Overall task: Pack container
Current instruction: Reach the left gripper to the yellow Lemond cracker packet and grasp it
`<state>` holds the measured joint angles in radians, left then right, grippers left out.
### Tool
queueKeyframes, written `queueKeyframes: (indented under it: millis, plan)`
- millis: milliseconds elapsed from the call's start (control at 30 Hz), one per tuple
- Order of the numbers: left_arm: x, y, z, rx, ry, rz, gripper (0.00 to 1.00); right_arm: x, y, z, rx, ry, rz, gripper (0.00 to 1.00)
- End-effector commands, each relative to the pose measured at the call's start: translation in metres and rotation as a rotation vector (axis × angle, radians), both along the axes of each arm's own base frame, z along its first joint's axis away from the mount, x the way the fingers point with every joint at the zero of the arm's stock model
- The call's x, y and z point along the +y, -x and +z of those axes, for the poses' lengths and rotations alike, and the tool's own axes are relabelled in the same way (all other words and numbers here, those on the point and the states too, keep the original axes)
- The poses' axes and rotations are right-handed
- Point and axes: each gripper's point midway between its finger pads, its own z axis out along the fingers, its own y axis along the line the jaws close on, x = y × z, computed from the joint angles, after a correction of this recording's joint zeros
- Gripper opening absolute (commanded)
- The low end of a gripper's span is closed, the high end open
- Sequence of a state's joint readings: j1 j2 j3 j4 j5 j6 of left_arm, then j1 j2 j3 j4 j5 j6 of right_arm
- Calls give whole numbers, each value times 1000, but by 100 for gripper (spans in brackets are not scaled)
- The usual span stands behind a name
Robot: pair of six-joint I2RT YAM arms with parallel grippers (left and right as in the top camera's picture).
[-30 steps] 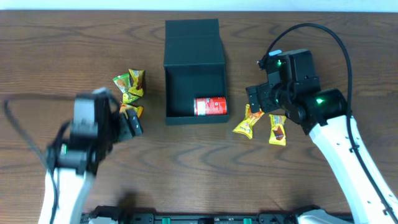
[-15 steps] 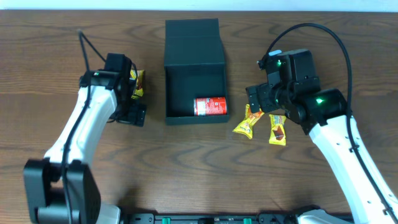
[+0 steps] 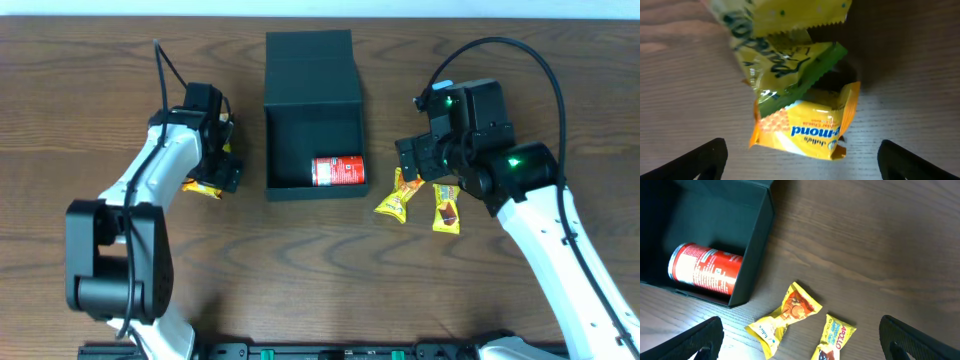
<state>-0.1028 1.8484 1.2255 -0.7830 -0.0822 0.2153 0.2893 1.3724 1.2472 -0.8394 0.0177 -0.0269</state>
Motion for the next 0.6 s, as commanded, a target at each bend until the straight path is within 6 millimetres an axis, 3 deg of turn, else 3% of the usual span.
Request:
queueKeyframes:
  millis: [0, 333, 567]
  plan:
    - [-2, -3, -6, 16, 3, -17, 99, -4, -1, 0, -1, -1, -14, 99]
    - [-5, -10, -12, -7, 21, -17, 100, -4, -1, 0, -4, 9, 1, 99]
    - [-5, -3, -19, 9, 25, -16, 100, -4, -2, 0, -5, 8, 1, 99]
